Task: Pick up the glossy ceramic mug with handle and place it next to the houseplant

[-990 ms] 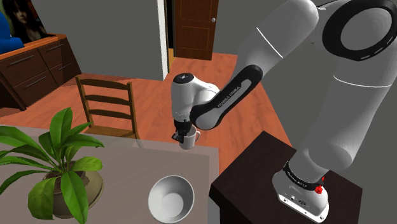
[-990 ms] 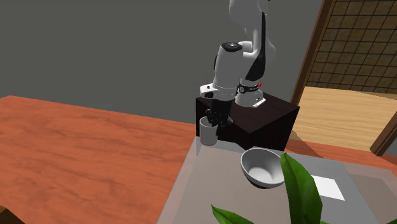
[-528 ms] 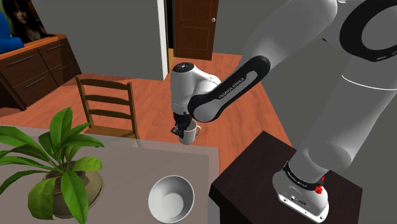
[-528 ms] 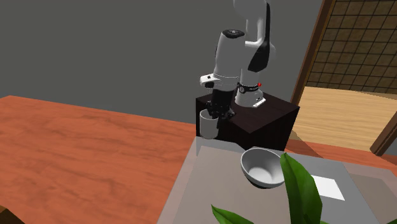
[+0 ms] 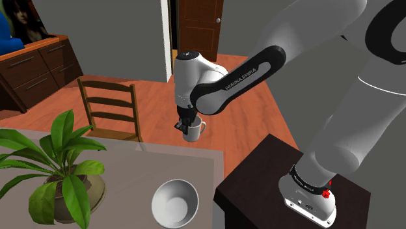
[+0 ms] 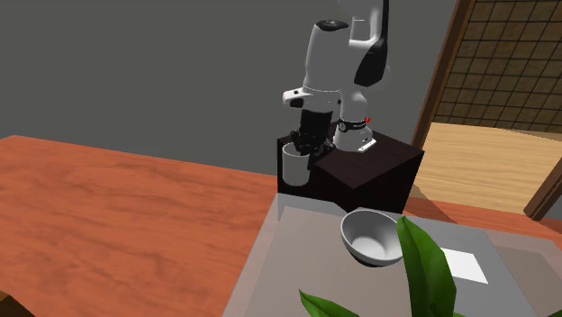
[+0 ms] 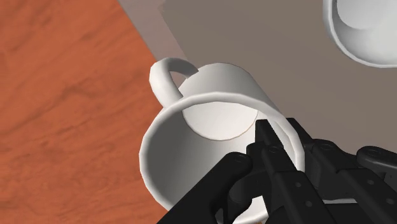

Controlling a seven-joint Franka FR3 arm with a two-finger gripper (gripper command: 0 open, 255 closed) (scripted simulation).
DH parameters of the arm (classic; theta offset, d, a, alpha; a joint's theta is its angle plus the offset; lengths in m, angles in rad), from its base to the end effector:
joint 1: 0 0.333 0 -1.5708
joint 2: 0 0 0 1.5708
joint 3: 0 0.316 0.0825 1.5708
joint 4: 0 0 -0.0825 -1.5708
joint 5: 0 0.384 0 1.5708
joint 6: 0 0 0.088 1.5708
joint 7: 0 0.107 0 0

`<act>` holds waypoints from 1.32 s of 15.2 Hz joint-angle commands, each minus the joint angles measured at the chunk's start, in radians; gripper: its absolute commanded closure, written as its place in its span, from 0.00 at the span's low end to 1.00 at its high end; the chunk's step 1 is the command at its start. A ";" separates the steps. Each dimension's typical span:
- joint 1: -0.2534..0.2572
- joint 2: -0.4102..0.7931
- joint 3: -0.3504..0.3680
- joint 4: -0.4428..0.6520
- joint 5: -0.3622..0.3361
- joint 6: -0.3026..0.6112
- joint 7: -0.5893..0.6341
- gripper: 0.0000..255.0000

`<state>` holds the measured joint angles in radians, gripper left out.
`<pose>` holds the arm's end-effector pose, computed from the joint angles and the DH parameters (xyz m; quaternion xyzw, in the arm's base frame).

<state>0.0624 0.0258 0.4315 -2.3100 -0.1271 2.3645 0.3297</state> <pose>0.4550 0.2431 0.3372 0.9911 0.1261 0.0304 0.0302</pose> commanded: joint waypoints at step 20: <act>0.002 -0.156 -0.010 0.140 0.099 -0.278 -0.086 1.00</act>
<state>0.0642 -0.1232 0.4225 -2.1768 -0.0315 2.0998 0.2469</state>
